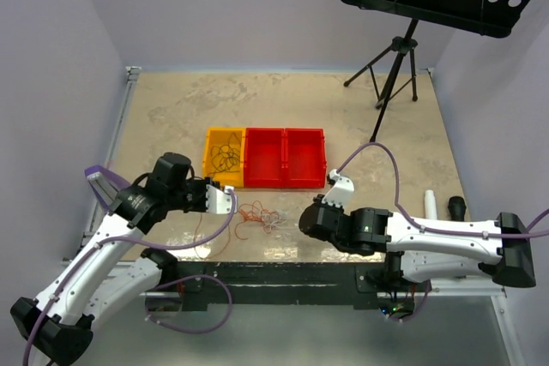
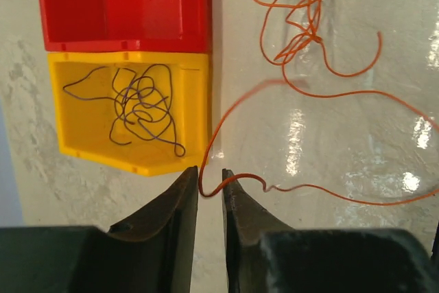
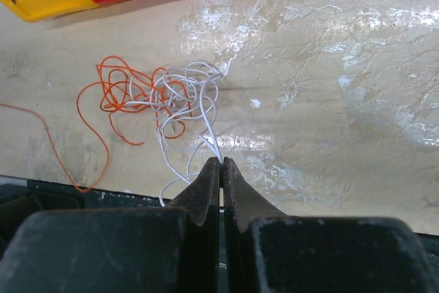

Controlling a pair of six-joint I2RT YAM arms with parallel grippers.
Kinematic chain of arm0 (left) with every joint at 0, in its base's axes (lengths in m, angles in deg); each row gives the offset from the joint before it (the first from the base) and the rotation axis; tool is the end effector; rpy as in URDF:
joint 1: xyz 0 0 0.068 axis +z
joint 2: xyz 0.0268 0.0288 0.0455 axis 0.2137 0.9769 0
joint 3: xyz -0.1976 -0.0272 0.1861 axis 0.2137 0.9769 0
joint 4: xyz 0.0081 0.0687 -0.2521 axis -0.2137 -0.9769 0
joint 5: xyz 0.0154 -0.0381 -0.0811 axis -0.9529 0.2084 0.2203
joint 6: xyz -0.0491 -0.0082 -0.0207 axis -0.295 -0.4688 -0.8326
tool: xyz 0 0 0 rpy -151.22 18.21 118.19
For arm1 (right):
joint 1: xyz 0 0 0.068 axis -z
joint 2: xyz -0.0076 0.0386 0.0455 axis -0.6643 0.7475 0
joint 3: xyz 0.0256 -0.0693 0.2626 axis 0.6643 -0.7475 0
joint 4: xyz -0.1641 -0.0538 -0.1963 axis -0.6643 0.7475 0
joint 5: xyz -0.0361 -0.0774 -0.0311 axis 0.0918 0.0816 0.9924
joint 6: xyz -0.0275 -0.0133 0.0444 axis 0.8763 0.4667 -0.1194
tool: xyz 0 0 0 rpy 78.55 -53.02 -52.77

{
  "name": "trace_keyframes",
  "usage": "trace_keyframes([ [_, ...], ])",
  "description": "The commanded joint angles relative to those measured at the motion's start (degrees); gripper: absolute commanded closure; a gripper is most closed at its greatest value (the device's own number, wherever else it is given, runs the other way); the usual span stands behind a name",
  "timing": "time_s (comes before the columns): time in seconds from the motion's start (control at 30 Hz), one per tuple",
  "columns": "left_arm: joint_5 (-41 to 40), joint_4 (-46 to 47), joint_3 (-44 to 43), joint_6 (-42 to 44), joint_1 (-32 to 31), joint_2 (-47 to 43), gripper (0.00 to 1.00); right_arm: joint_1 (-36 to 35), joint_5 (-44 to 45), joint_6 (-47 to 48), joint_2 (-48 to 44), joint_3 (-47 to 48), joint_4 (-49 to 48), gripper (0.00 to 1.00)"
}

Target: Untangle the cables

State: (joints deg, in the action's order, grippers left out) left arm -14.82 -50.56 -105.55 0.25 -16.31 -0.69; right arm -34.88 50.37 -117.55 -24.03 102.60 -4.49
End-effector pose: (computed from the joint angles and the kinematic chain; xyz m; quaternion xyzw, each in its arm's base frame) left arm 0.1251 -0.0799 0.2822 0.6703 0.6335 -0.0379 0.3845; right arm 0.0669 0.1875 0.2475 0.1160 0.9043 0.2089 0.3536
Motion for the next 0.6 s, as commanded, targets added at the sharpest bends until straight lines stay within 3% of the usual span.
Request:
trace_keyframes([
  [0.0,6.9,-2.9,0.8,4.5,-0.7,0.6,0.69,-0.4,1.0,-0.3,0.9,1.0,-0.5,1.0],
  [0.07,9.5,-3.2,1.4,4.9,-1.2,1.4,0.56,-0.4,0.9,-0.2,1.1,1.0,-1.0,1.0],
  [0.3,12.3,2.7,6.2,0.4,-2.8,9.0,0.33,-0.4,1.2,-0.9,0.3,1.3,0.1,1.0],
  [0.57,12.7,10.4,7.2,-4.0,-2.9,18.7,0.32,-0.2,1.1,-1.6,-1.2,0.6,0.8,1.0],
])
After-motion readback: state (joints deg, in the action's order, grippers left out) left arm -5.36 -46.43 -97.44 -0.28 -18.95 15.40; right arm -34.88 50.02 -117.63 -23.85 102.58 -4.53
